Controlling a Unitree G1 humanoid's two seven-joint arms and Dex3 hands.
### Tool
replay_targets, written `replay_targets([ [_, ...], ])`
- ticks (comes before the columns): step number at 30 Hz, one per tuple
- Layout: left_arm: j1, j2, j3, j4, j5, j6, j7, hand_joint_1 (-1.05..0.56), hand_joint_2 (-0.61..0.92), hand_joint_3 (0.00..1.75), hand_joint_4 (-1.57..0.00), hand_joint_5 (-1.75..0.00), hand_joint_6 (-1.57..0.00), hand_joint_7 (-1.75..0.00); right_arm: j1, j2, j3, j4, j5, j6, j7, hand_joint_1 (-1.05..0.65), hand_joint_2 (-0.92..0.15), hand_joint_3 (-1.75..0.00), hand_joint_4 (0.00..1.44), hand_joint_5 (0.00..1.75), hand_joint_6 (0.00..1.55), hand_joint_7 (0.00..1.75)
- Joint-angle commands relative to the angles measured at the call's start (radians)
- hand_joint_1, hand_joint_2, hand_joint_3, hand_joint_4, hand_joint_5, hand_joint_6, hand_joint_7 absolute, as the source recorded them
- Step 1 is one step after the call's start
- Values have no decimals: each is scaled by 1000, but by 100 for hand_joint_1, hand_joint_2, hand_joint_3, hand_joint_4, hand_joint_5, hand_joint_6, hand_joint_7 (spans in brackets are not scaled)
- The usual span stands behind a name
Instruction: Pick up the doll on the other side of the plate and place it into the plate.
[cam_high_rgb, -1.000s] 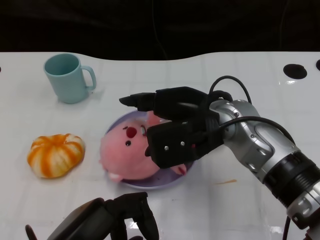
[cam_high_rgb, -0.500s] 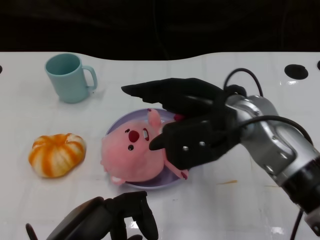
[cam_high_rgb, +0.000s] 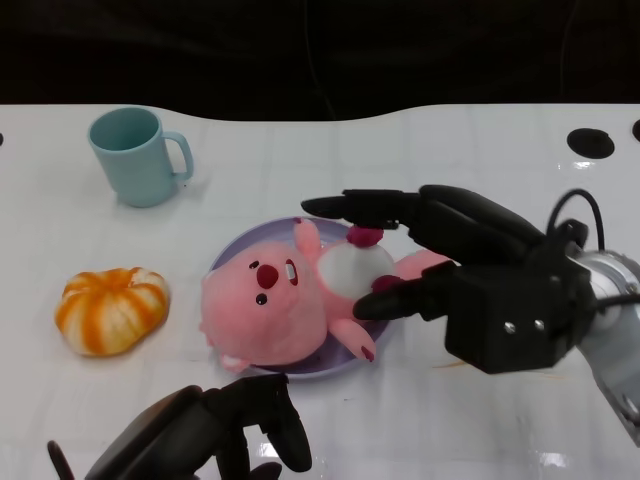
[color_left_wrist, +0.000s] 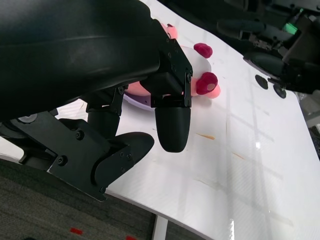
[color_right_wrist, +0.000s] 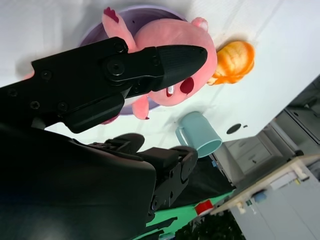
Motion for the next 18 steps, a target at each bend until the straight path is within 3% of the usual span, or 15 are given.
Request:
replay_targets([
  [1, 0, 2, 8, 8, -6, -9, 11, -15, 58, 108, -60, -175, -54, -147, 63, -20, -49, -35, 48, -38, -29, -40, -92, -7, 45, 92, 66, 29],
  [4, -2, 1, 8, 10, -5, -10, 10, -15, 58, 108, -60, -175, -54, -147, 120, -20, -82, -64, 95, -48, -34, -30, -91, -5, 52, 107, 74, 35],
  [5, -3, 1, 8, 11, -5, -10, 10, -15, 58, 108, -60, -174, -54, -147, 142, -20, -97, -73, 114, -57, -38, -19, -91, -5, 61, 117, 83, 43],
  [7, -4, 0, 9, 12, -5, -8, 8, -16, 58, 108, -59, -174, -54, -148, 189, -19, -127, -90, 152, -84, -50, -11, -91, -8, 68, 127, 88, 55],
  [8, -5, -1, 9, 11, -6, -7, 7, -16, 58, 108, -59, -175, -54, -148, 202, -20, -135, -96, 162, -91, -53, -8, -84, -23, 70, 137, 87, 71],
  [10, -7, 0, 9, 10, -4, -4, 5, -16, 58, 108, -59, -175, -54, -148, 232, -27, -152, -109, 183, -107, -53, -4, -59, -76, 72, 145, 84, 87],
  [12, -9, -1, 9, 10, -4, -3, 5, -16, 58, 108, -59, -174, -54, -148, 268, -38, -173, -129, 213, -101, -38, -3, -46, -107, 77, 158, 85, 103],
  [18, -12, -4, 13, 19, -10, -14, 9, -17, 58, 107, -59, -174, -54, -146, 377, -95, -222, -220, 261, -55, -1, 1, -38, -134, 87, 167, 88, 119],
])
